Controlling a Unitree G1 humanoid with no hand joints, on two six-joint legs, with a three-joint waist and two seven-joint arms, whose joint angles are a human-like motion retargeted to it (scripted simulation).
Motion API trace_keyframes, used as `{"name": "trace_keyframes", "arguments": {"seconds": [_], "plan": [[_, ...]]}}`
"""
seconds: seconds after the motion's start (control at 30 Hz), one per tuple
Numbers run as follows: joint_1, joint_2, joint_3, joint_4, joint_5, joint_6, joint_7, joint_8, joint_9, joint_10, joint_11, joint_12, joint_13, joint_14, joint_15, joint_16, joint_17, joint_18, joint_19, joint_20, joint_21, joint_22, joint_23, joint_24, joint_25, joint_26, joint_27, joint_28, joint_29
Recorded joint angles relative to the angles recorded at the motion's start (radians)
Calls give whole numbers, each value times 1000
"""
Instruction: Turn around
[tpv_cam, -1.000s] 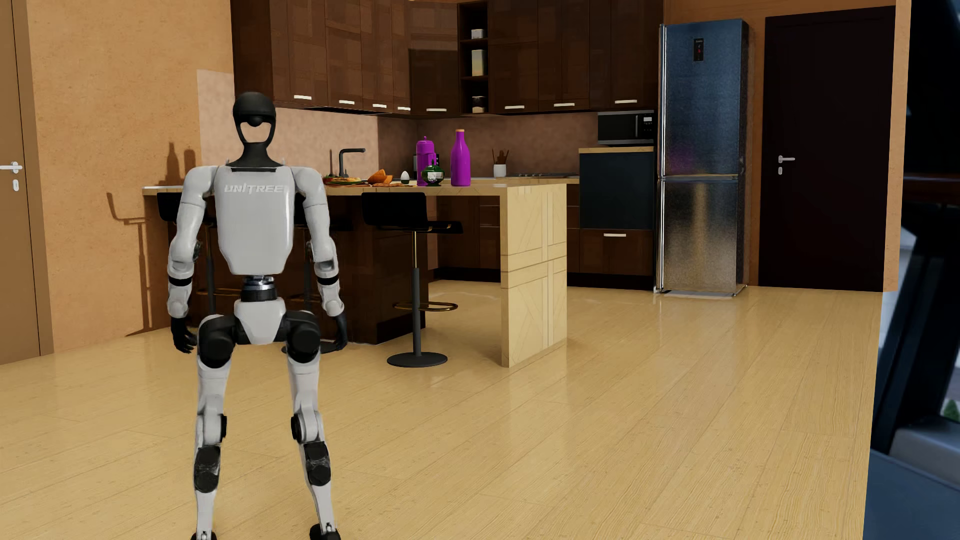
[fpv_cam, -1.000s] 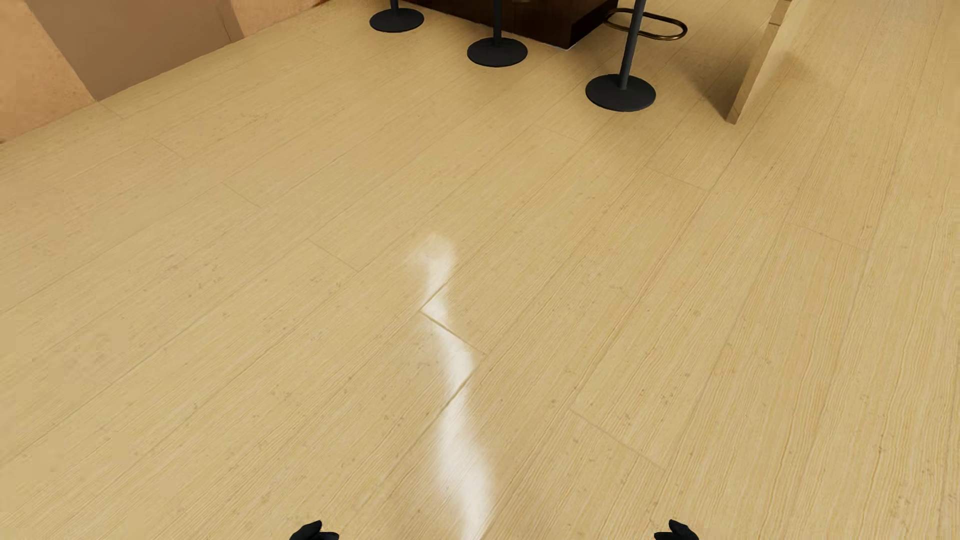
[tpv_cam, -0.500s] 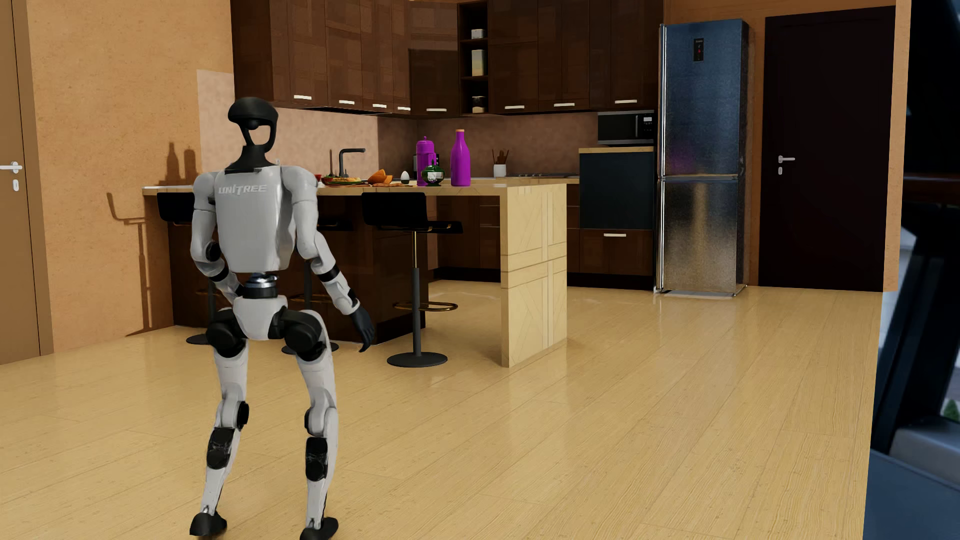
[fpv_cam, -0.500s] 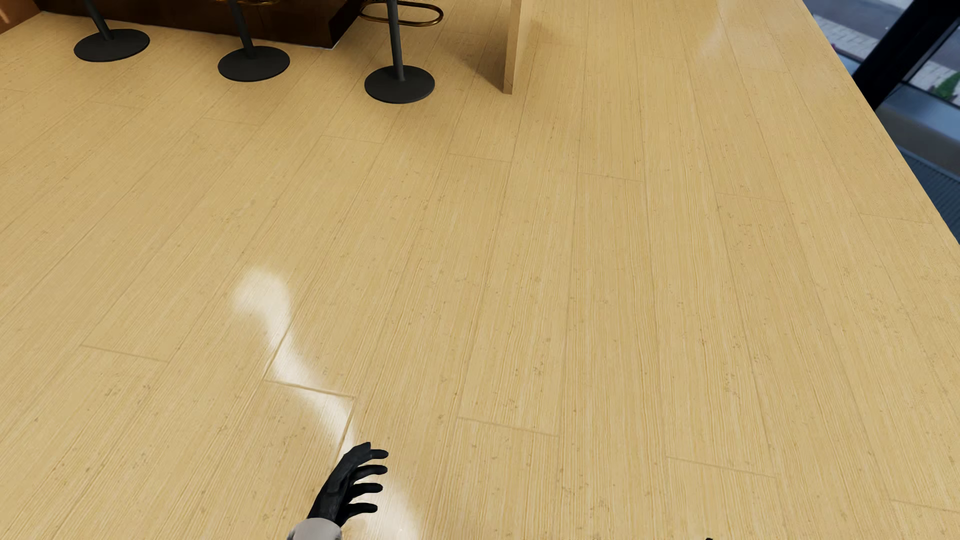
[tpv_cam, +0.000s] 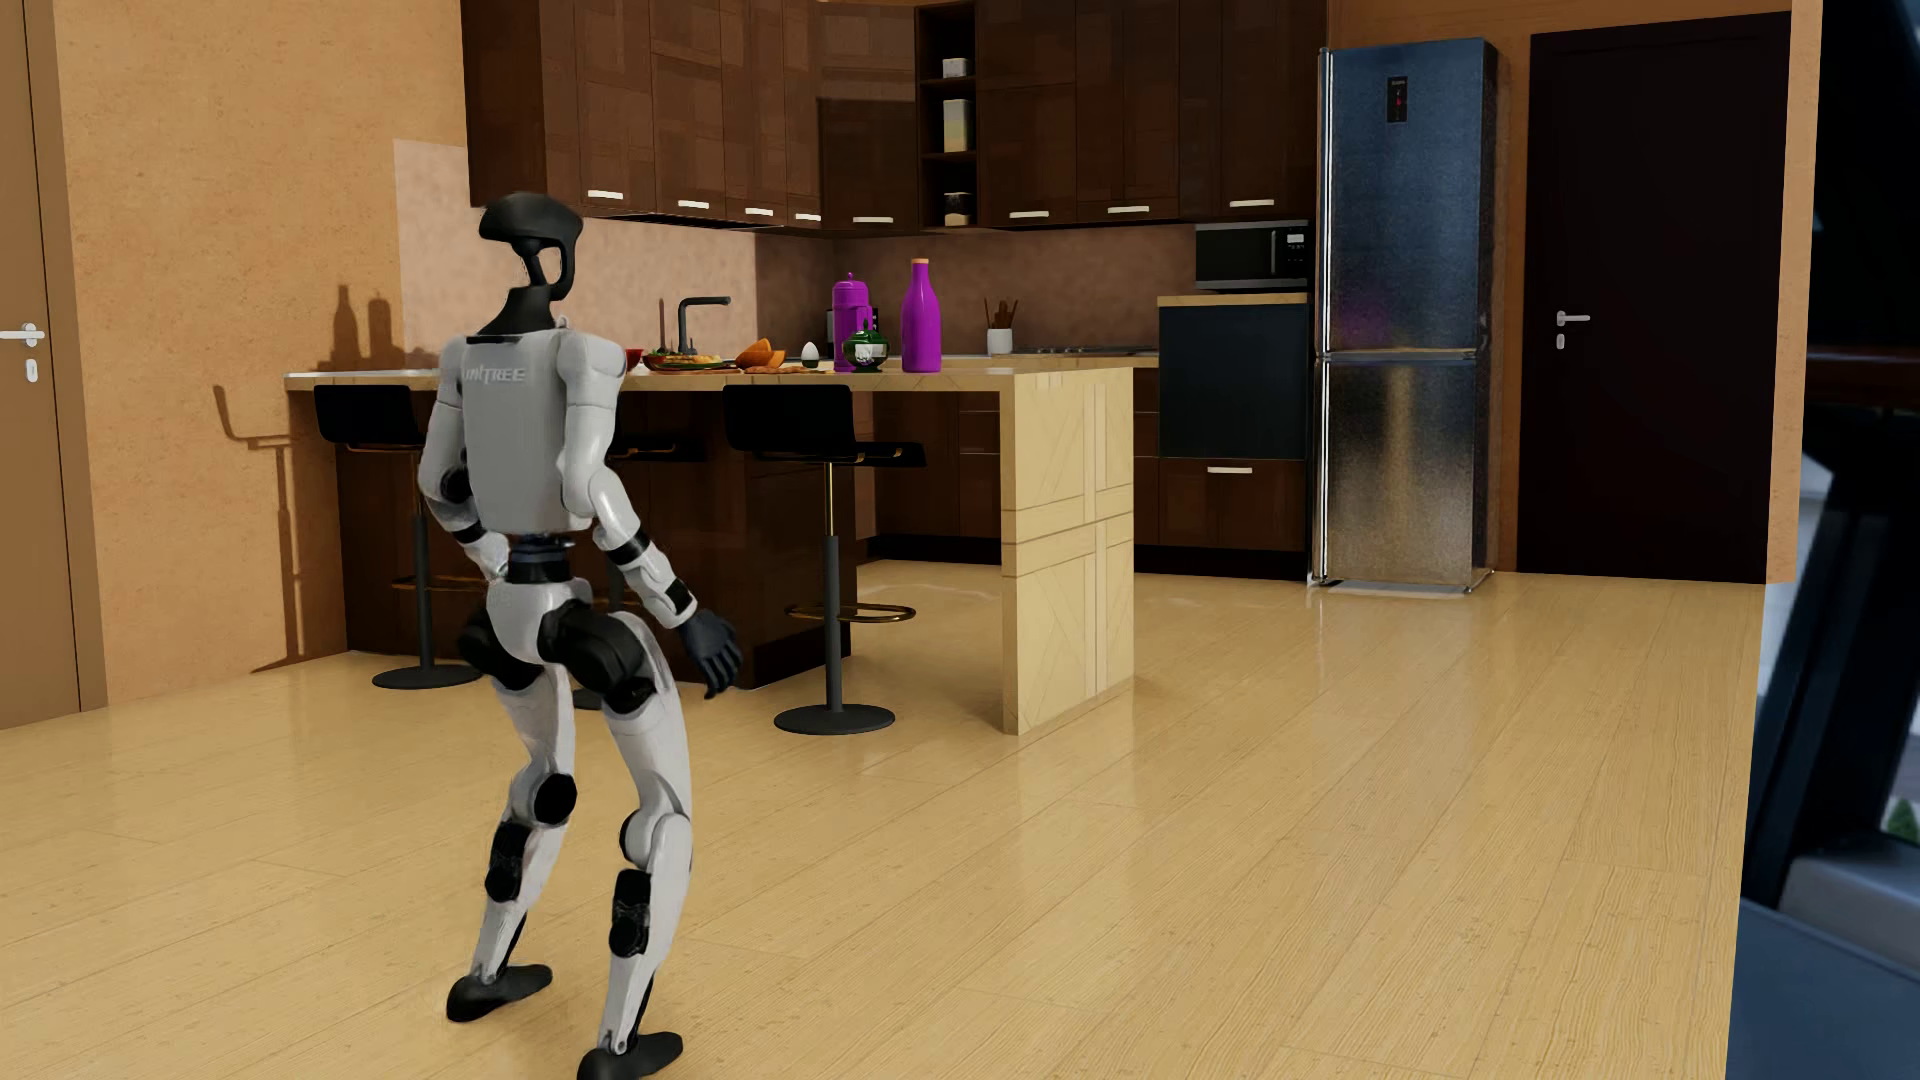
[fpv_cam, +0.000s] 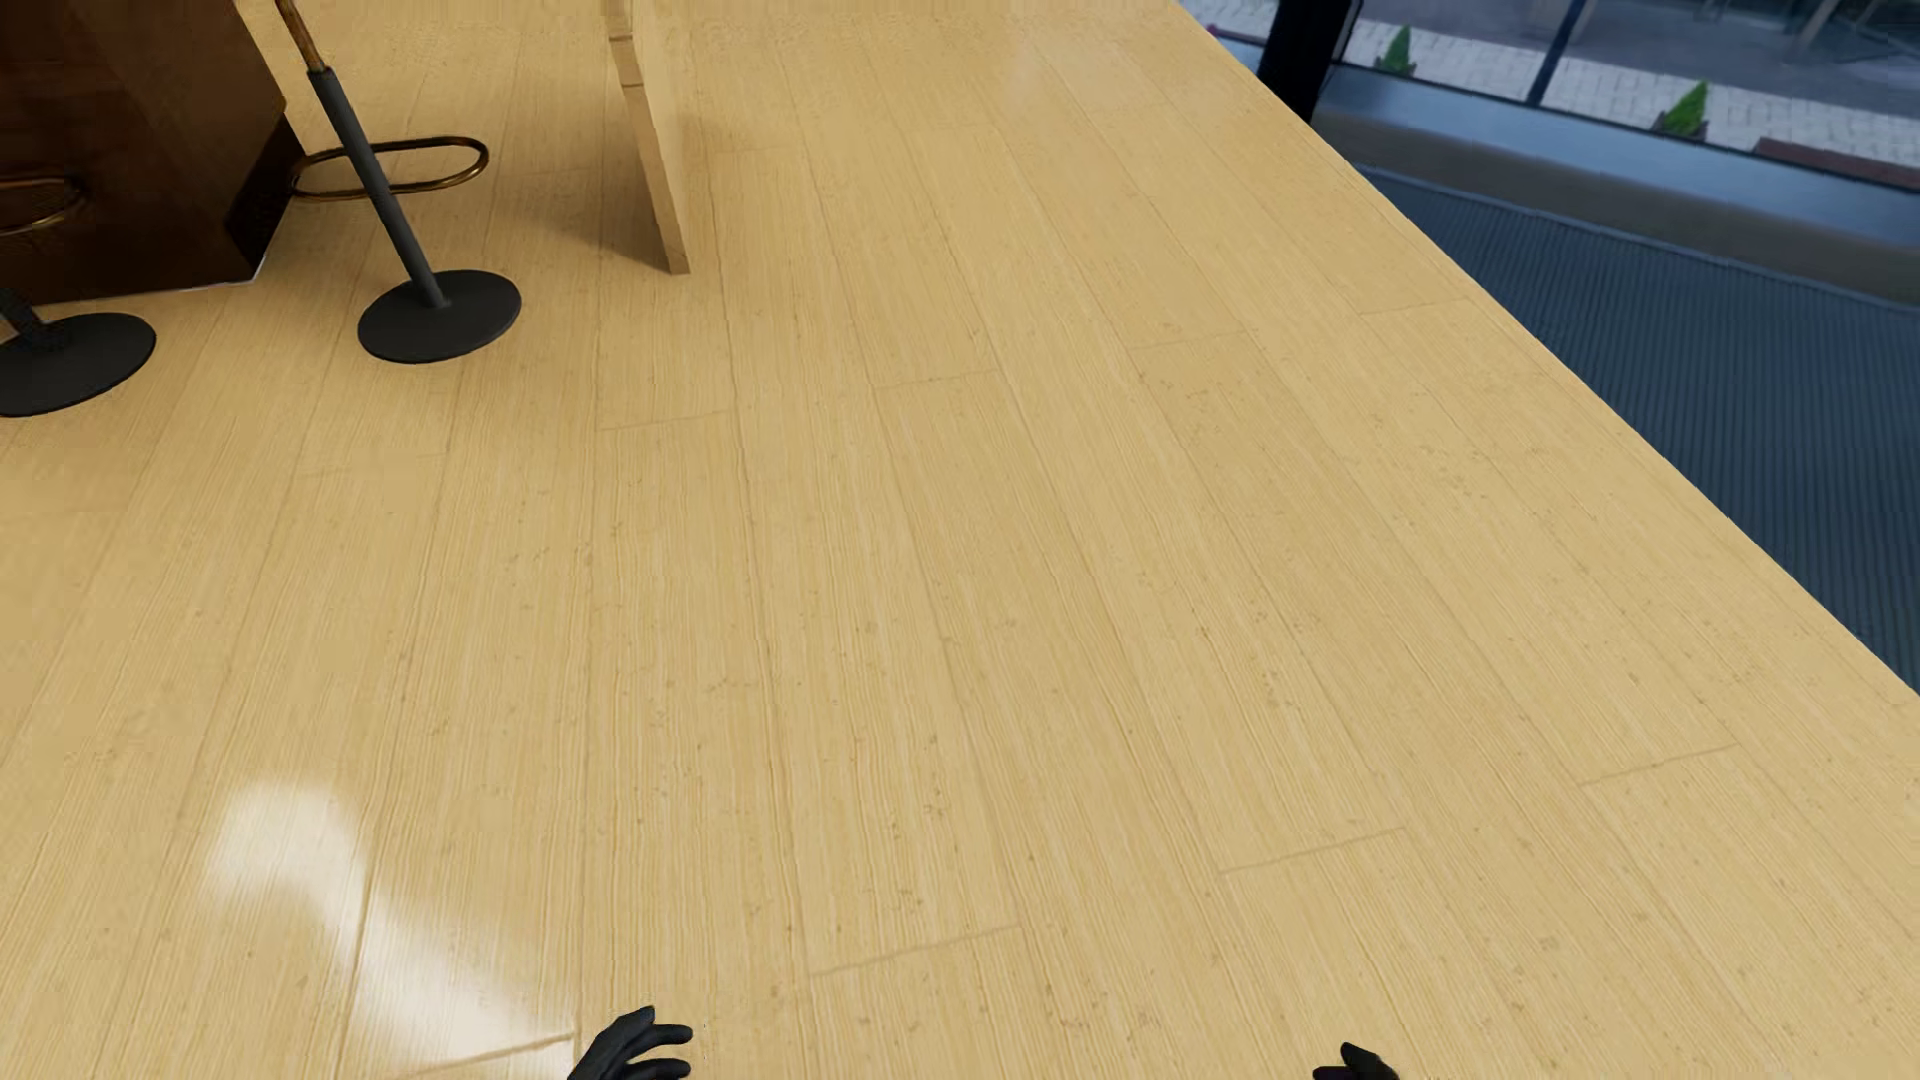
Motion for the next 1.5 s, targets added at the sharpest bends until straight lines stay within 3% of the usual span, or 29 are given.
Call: {"name": "trace_keyframes", "arguments": {"seconds": [0.03,0.1,0.2,0.23,0.27,0.3,0.33,0.37,0.4,0.43,0.47,0.53,0.6,0.63,0.67,0.7,0.77,0.8,0.83,0.9,0.93,0.97,1.03,1.07,1.17,1.23,1.37,1.43,1.5], "plan": [[24,-8,2,3,-23,-6,28,-22,0,-9,20,8,-6,6,-9,14,7,-32,3,-12,11,-24,-30,8,3,18,15,0,-3],[66,-19,-2,24,-60,-18,85,-80,8,-12,45,-39,-6,-19,-15,25,-20,-36,-1,-12,-24,-33,-49,20,17,51,35,-2,32],[87,-9,-42,45,-33,-22,89,-39,23,58,63,-135,17,-31,-40,-35,-46,-36,-20,-79,-79,-56,30,26,30,71,47,29,65],[43,8,-43,44,-17,-14,63,-21,41,169,49,-144,27,32,-35,-53,-55,44,-24,-69,-74,-66,40,36,35,66,46,32,48],[-9,24,-43,24,2,9,24,-1,39,262,14,-109,38,101,-20,-57,-67,228,-26,-60,-79,-53,70,48,34,49,27,21,25],[-41,30,-14,-12,-5,26,26,-7,41,239,1,-90,57,54,-16,-39,-64,333,-22,-27,-80,-55,35,57,31,48,32,-9,3],[-68,26,40,-35,-12,55,48,-44,55,143,21,-87,58,0,-9,-48,-58,379,-18,21,-76,-79,-19,57,35,59,48,-30,-11],[-66,-37,90,-61,-28,57,25,-73,68,69,159,-91,27,39,30,-11,-26,276,-13,26,-83,-79,-55,48,40,71,56,-29,-5],[-62,-55,124,-68,-30,61,-9,-81,44,37,180,-61,-6,51,40,-10,-18,61,-2,6,-47,-50,-75,19,43,79,62,-4,21],[-53,-37,163,-77,-35,57,-19,-80,32,17,156,-23,-56,58,31,-35,-12,15,15,3,-16,-25,-97,-28,48,88,72,21,58],[-37,-32,212,-90,-48,38,-14,-75,29,-9,152,6,-107,69,38,-41,-3,18,32,-15,-34,0,-112,-82,59,98,66,38,105],[-18,-31,253,-96,-47,14,-20,-70,35,-54,147,38,-150,92,78,-64,-18,23,62,-8,-23,-4,-102,-147,83,111,5,65,193],[-14,15,249,-101,-57,-29,-10,-59,38,-87,39,6,-129,111,15,-50,-16,19,87,1,-35,-1,-102,-130,93,100,-13,73,244],[-16,47,241,-99,-59,-37,-6,-64,39,-96,-37,-10,-102,117,-17,-63,-32,19,66,1,-35,-20,-100,-108,91,86,-6,74,253],[-13,51,227,-105,-60,-41,-4,-66,38,-116,-60,-18,-65,129,-3,-58,-56,22,-17,-12,-37,-28,-117,-85,82,68,15,69,252],[-10,49,214,-99,-53,-37,-1,-64,36,-134,-73,-28,-65,138,7,-39,-50,22,-42,-11,-36,-12,-105,-66,66,49,39,57,238],[-9,52,222,-88,-48,-16,5,-56,37,-137,-89,-26,-55,140,22,-46,-25,21,15,-10,-30,-18,-122,-17,32,37,64,48,202],[-11,49,226,-85,-42,0,5,-53,40,-126,-79,-22,-85,135,27,-63,-15,23,-16,-17,-19,-9,-93,1,22,48,54,47,190],[-9,43,227,-82,-38,14,6,-50,49,-118,-58,-21,-107,130,34,-63,-9,24,-10,-25,-8,4,-103,8,21,67,42,40,186],[-5,27,236,-96,-51,16,4,-45,44,-143,-38,-18,-96,148,44,-52,-4,26,39,0,-12,-6,-97,-5,31,124,-13,27,201],[-9,47,245,-106,-60,12,3,-45,35,-160,-91,-11,-92,160,21,-49,-24,28,32,0,-19,-28,-99,-16,35,147,-16,23,218],[-3,52,244,-105,-57,17,3,-49,27,-182,-114,-3,-99,172,35,-38,-45,26,-15,-8,-32,-14,-95,-33,35,154,-15,21,236],[-5,32,236,-104,-56,23,-2,-53,41,-169,-61,-11,-102,169,42,-53,-43,24,11,-16,-33,-6,-107,-59,36,149,-17,45,248],[-14,20,228,-108,-59,16,-4,-56,39,-164,-44,-15,-89,170,34,-50,-37,22,-7,-23,-32,-3,-90,-69,39,140,-25,51,251],[-33,34,230,-96,-52,30,15,-43,45,-90,-55,-36,-96,88,12,-37,-35,72,-4,-36,-38,-10,-76,-47,82,128,5,38,234],[-32,-17,196,-96,-50,32,6,-46,40,-98,46,-15,-108,141,38,-36,-22,24,1,-7,-21,-5,-108,-37,111,108,30,36,219],[-4,39,238,-99,-57,0,9,-54,31,-159,-70,-2,-76,163,32,-42,-26,44,-7,0,-30,-13,-106,-58,59,67,33,38,209],[-12,36,252,-100,-58,0,9,-57,20,-159,-83,-18,-79,142,44,-46,-23,64,-6,13,-31,-9,-103,-37,53,82,30,36,198],[-10,33,236,-107,-60,1,-2,-57,12,-167,-76,-6,-84,166,40,-53,-31,44,-5,19,-13,0,-108,-6,36,109,18,24,202]]}}
